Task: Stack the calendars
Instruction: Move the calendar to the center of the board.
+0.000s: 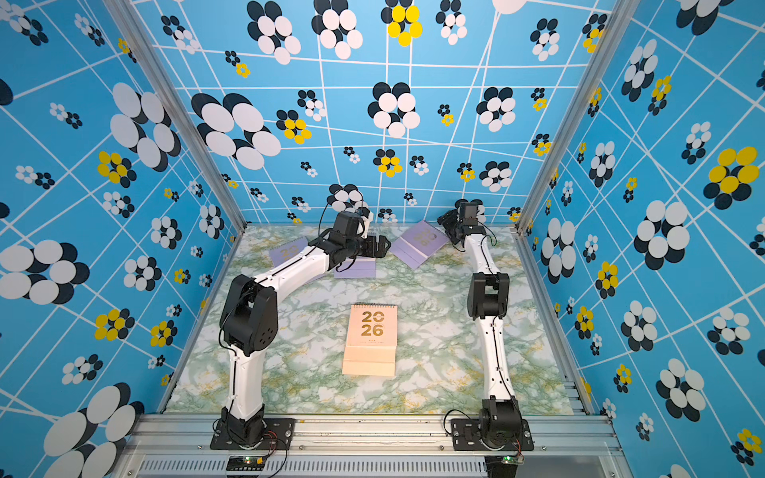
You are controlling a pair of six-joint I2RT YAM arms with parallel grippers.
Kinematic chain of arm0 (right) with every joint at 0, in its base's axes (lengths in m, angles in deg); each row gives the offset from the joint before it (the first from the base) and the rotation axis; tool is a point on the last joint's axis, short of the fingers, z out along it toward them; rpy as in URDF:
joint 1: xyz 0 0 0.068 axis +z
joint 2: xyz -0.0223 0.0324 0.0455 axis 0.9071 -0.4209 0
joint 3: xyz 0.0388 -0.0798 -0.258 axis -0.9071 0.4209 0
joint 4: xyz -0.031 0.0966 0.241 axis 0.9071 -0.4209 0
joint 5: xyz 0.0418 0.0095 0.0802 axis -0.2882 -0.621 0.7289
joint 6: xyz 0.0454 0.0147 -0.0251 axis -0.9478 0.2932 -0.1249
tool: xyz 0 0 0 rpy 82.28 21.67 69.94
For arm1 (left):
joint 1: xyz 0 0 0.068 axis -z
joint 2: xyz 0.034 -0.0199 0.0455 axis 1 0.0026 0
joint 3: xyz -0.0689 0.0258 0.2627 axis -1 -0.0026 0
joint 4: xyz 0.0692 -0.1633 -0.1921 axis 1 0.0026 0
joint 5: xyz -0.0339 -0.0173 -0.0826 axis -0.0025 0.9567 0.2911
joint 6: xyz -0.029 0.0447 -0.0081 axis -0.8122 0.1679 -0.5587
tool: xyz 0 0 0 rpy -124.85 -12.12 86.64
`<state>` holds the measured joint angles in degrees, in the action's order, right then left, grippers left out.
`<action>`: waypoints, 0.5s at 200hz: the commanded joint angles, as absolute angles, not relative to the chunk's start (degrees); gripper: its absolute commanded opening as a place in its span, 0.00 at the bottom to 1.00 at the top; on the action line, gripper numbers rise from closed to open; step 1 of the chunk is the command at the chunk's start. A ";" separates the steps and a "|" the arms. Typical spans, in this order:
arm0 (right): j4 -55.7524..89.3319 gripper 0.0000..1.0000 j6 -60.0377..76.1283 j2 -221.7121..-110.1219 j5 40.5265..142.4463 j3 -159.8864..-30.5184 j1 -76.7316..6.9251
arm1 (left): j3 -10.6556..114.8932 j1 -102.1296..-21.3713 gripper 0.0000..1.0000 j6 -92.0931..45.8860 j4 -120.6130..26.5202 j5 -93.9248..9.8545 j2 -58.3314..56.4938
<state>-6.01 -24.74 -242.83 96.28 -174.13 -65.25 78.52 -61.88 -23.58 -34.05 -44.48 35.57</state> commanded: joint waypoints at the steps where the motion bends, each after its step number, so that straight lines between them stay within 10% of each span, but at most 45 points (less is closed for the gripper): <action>1: -10.29 0.79 -23.17 -244.15 99.75 -174.39 -64.85 | 77.56 -62.67 1.00 -22.42 -34.87 -44.99 33.69; 100: -14.66 0.75 -17.56 -236.19 99.70 -164.46 -63.11 | 86.80 -63.48 0.99 -20.49 -33.19 -43.68 42.49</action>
<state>-8.24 -19.82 -238.98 98.71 -168.20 -64.18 83.98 -63.22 -21.63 -33.72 -44.64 39.70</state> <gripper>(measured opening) 0.752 0.995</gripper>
